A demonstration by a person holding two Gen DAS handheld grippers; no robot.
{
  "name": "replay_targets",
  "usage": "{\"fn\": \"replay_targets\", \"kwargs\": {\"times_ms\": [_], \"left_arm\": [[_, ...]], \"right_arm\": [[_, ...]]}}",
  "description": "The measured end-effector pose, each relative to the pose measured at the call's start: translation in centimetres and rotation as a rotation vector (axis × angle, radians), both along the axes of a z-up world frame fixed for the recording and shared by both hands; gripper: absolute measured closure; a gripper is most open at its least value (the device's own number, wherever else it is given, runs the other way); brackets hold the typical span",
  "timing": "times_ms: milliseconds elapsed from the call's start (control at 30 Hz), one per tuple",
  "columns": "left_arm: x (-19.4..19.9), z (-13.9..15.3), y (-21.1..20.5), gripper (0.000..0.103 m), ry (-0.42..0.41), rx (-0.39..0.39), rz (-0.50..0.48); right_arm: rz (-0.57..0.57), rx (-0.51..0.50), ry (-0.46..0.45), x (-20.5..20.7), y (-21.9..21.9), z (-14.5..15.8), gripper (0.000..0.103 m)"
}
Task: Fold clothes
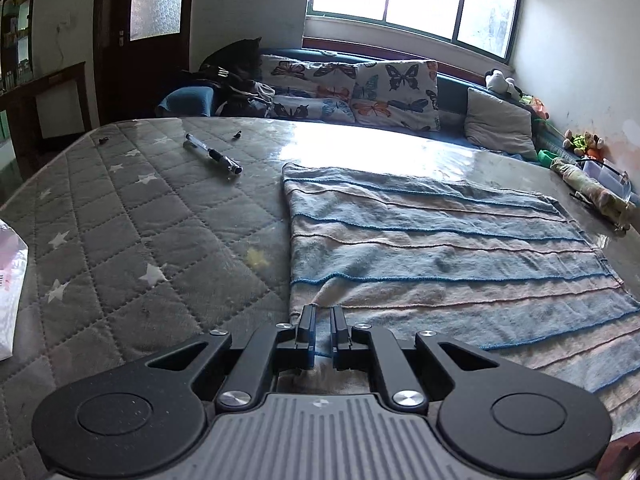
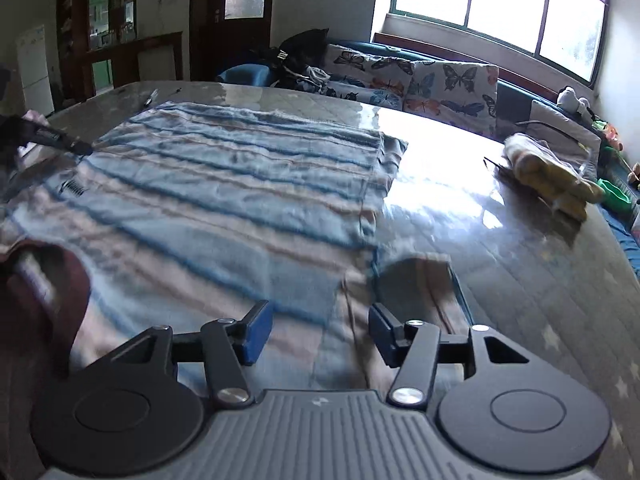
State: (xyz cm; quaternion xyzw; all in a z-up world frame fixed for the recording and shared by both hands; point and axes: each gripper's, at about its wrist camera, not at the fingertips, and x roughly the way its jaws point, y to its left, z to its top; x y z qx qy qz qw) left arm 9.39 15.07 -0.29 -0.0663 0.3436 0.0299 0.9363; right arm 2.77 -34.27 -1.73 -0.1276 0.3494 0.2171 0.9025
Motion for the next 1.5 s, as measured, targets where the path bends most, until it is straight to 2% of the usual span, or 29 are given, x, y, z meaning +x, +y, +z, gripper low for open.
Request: {"fn": "replay_targets", "kwargs": {"times_ms": [233, 300, 367, 533, 833, 1033, 1200, 1300, 1367, 1433, 1500], "left_arm": [[0.1, 0.2, -0.5, 0.092, 0.007, 0.010, 0.025], [-0.3, 0.6, -1.1, 0.078, 0.001, 0.016, 0.023], [-0.8, 0.9, -1.6, 0.068, -0.006, 0.022, 0.020], [-3.0, 1.5, -3.8, 0.065, -0.017, 0.023, -0.043], [-7.8, 1.1, -9.8, 0.062, 0.001, 0.072, -0.249], [-12.0, 1.7, -11.1, 0.062, -0.034, 0.114, -0.398], [-12.4, 1.4, -11.3, 0.062, -0.001, 0.138, -0.344], [-12.6, 1.3, -11.8, 0.062, 0.004, 0.199, -0.329], [-13.2, 1.5, -11.9, 0.062, -0.002, 0.207, -0.343], [-13.8, 1.9, -11.7, 0.062, -0.008, 0.196, -0.352], [-14.2, 2.5, -11.1, 0.062, -0.003, 0.150, -0.370]], "right_arm": [[-0.099, 0.064, 0.060, -1.9, -3.8, 0.3, 0.045], [-0.118, 0.072, 0.049, -2.1, -4.5, 0.7, 0.045], [-0.131, 0.076, 0.031, -2.3, -4.9, 1.0, 0.045], [-0.123, 0.093, 0.025, -1.6, -3.9, 1.1, 0.045], [0.107, 0.064, 0.001, -2.7, 2.6, 1.6, 0.045], [0.290, 0.060, 0.003, -5.2, 5.3, 2.8, 0.047], [0.356, 0.030, -0.012, -6.5, 7.7, 3.1, 0.046], [0.356, 0.024, -0.031, -5.4, 9.4, 3.0, 0.046], [0.373, 0.023, -0.025, -4.7, 10.4, 2.8, 0.046], [0.411, -0.003, -0.031, -4.4, 11.9, 2.3, 0.045], [0.445, -0.021, -0.028, -4.3, 13.0, 1.9, 0.045]]}}
